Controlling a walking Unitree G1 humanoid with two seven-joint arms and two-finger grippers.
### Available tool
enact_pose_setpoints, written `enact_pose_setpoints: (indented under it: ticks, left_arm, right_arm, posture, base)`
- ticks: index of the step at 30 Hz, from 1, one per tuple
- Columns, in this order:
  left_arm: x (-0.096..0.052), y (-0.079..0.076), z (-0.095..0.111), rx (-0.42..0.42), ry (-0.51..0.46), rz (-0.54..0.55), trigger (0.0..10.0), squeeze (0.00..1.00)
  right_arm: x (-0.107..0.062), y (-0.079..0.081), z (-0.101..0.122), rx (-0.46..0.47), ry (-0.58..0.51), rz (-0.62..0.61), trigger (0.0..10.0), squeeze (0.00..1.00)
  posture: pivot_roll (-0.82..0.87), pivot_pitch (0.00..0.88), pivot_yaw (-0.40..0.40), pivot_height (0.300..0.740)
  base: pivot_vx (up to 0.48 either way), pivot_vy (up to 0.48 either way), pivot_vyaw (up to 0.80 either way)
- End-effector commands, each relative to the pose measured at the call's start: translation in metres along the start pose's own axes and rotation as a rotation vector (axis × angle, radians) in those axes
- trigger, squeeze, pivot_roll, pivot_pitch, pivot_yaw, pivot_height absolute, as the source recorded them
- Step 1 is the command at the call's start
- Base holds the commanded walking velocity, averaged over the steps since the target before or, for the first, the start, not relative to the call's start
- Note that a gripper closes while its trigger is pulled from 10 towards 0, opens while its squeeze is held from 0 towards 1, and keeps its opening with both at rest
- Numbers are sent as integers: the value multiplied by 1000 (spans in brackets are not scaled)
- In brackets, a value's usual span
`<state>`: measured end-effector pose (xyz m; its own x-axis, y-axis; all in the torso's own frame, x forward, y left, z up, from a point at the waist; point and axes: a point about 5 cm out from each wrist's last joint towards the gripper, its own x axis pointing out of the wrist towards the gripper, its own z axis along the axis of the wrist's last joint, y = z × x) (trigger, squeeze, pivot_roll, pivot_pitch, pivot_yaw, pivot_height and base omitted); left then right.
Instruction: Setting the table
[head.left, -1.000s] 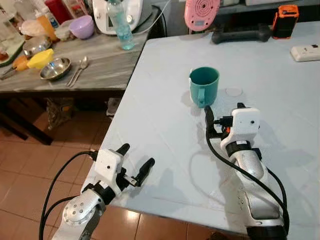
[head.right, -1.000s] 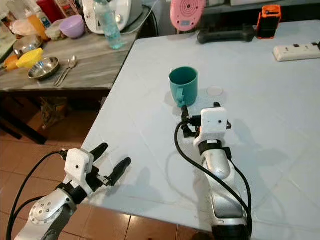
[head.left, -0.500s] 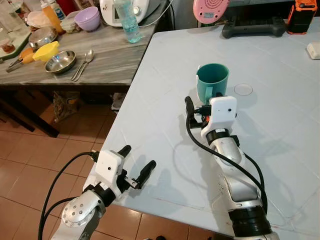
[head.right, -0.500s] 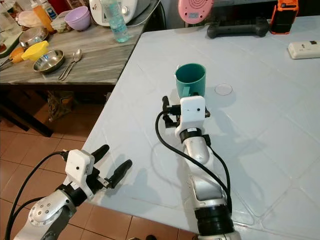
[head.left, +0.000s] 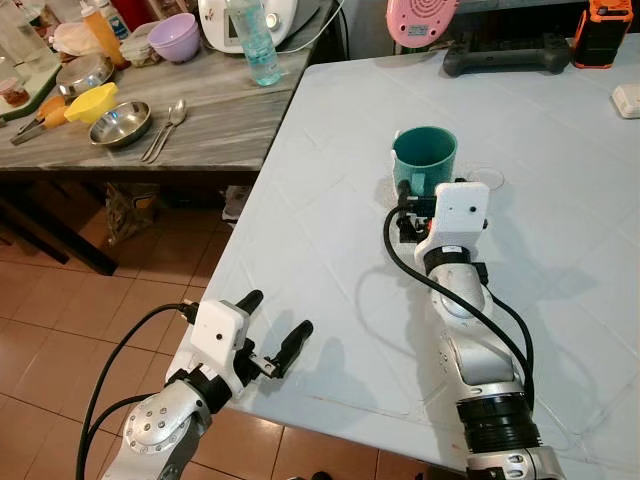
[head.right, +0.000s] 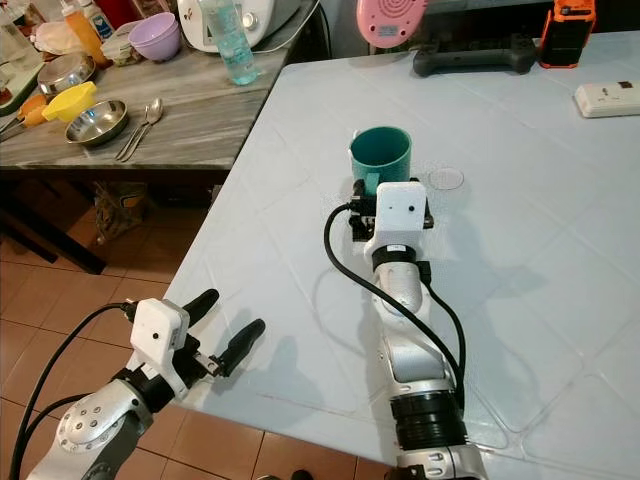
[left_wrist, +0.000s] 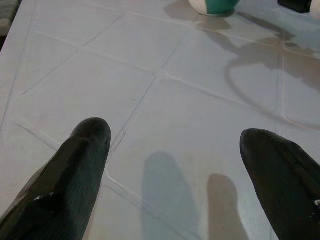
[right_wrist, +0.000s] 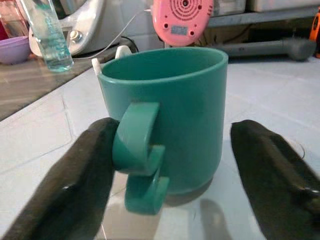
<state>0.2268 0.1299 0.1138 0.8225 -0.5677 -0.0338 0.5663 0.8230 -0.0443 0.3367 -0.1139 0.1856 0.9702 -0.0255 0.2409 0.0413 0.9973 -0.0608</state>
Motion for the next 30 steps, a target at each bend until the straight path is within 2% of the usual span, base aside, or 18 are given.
enact_pose_setpoints:
  ticks: [1, 7, 13, 16, 20, 22, 30]
  left_arm:
    - [-3, 2, -2, -3, 19, 14, 10000, 0]
    - [-2, 2, -2, -6, 11, 11, 10000, 0]
    - [0, 2, 5, -44, -23, 2, 10000, 0]
    - [3, 0, 11, -96, -54, -11, 10000, 0]
    - [6, -3, 16, -110, -66, -35, 10000, 0]
    - [10, -7, 20, -174, -82, -59, 10000, 0]
    - [15, -10, 27, -200, -107, -77, 10000, 0]
  right_arm:
    - [1, 10, 1, 15, 6, 20, 0, 0]
    - [1, 14, -1, 22, 16, 32, 0, 0]
    - [2, 15, -2, 21, 15, 41, 0, 0]
    - [3, 14, -2, 20, 15, 42, 0, 0]
    - [3, 14, -3, 18, 15, 42, 0, 0]
    - [4, 14, -3, 17, 16, 43, 0, 0]
    - [4, 14, -4, 16, 20, 42, 0, 0]
  posture:
    - [-229, 210, 244, 740]
    - [-232, 208, 240, 740]
    - [-235, 207, 235, 740]
    - [-236, 206, 232, 740]
    - [-236, 206, 232, 740]
    - [-239, 206, 229, 740]
    - [-243, 204, 228, 740]
  base:
    - [0, 0, 0]
    - [0, 0, 0]
    - [0, 0, 0]
    - [0, 0, 0]
    - [0, 0, 0]
    - [0, 0, 0]
    - [0, 0, 0]
